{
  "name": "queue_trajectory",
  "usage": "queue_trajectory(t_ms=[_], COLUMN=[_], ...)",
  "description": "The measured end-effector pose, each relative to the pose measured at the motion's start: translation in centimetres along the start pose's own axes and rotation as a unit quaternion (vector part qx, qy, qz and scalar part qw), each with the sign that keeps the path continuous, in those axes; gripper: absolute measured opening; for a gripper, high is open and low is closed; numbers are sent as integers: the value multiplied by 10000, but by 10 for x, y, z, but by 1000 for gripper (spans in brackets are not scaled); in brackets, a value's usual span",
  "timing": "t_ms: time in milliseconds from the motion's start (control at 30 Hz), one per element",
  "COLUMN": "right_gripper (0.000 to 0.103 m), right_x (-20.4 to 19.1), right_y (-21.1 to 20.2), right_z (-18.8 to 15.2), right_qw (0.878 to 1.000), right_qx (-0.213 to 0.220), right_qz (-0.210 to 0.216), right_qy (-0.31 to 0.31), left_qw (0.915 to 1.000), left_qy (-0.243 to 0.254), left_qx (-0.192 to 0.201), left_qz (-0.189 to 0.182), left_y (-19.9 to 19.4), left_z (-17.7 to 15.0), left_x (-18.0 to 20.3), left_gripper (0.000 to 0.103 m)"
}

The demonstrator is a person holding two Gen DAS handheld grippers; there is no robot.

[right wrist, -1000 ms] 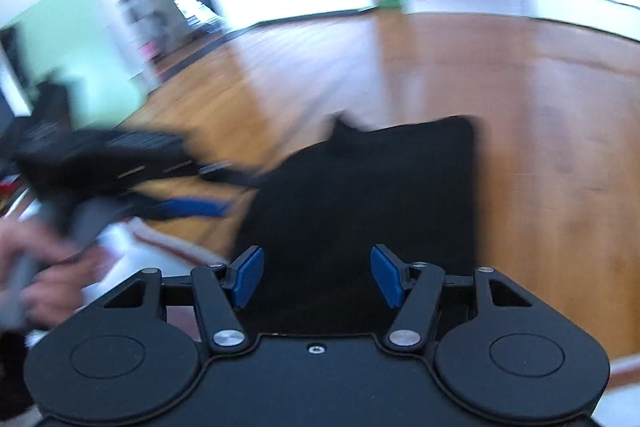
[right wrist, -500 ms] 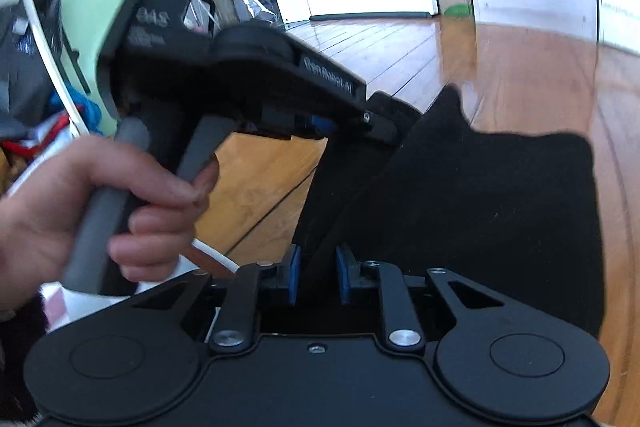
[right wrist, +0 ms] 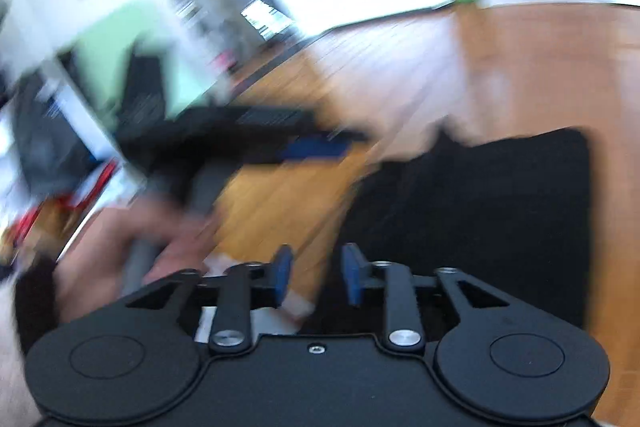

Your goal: Fold clothes

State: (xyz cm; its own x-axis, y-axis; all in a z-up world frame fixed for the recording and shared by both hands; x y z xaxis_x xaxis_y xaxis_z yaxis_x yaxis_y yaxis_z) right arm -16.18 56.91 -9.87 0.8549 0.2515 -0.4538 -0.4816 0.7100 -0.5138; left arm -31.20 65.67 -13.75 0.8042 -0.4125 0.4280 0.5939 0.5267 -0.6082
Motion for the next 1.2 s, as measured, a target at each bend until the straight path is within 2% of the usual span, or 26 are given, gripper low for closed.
queue_trajectory(t_ms=[33,67,133,167,233,300,367,400,467,500,533,667,733,800,867,900,933,1067,1200], right_gripper=[42,42,44,44,44,42,42,42,56,61,61,63,65,68,68,68,68,69,70], right_x=[17,33,57,63,73,81,85,88,92,95,101,108,117,130,133,135,133,121,102], right_y=[-3,-6,-11,-9,-3,14,28,30,35,35,31,13,6,0,-1,-1,-2,-4,-1], right_z=[4,6,12,14,18,14,11,10,7,5,9,3,-6,-23,-37,-43,-47,-65,-88], right_qw=[9995,9982,9946,9938,9926,9919,9875,9838,9734,9693,9689,9700,9682,9587,9479,9415,9406,9403,9229], right_qx=[74,121,263,285,318,38,-180,-225,-355,-378,-331,-202,-249,-430,-600,-682,-744,-1126,-1568], right_qz=[-256,-473,-816,-853,-898,-1059,-1526,-1766,-2261,-2429,-2450,-2156,-1692,-1157,-901,-781,-740,-530,72], right_qy=[197,354,593,650,750,699,357,221,-56,-79,75,1105,1826,2561,2997,3206,3228,3169,3516], left_qw=[9998,9993,9979,9967,9935,9900,9796,9766,9783,9790,9796,9796,9845,9855,9864,9846,9831,9760,9557], left_qy=[160,319,499,573,735,871,1161,1225,1097,1030,965,820,192,-437,-1068,-1376,-1504,-1669,-2378], left_qx=[-91,-182,-394,-525,-597,-540,-534,-544,-568,-580,-592,-602,-548,-494,-579,-622,-735,-1304,-1731], left_qz=[-20,-38,114,239,631,970,1553,1685,1666,1663,1661,1733,1652,1561,1111,885,744,514,83], left_y=[6,12,26,35,38,35,37,36,36,35,35,33,23,14,6,2,1,2,6], left_z=[-5,-11,-22,-26,-32,-34,-31,-33,-34,-34,-33,-26,-24,-23,-27,-28,-32,-55,-85], left_x=[8,16,19,18,13,7,5,5,3,1,0,-7,-20,-33,-41,-45,-46,-37,-35], left_gripper=[58,60,61,61,56,54,56,61,61,61,61,61,66,72,72,72,72,75,76])
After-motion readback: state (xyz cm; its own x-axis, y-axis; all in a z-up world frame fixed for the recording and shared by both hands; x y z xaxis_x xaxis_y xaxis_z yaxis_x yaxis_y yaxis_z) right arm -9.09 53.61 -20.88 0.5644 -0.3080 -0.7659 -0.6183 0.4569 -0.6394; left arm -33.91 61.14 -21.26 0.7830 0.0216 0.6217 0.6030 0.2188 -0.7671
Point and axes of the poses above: each gripper's, at about its wrist camera, not at the fingertips, and y roughly the way its jaws point, x to its right, z to its top, the point moved 7 cm from there along y, roughly the way its jaws point
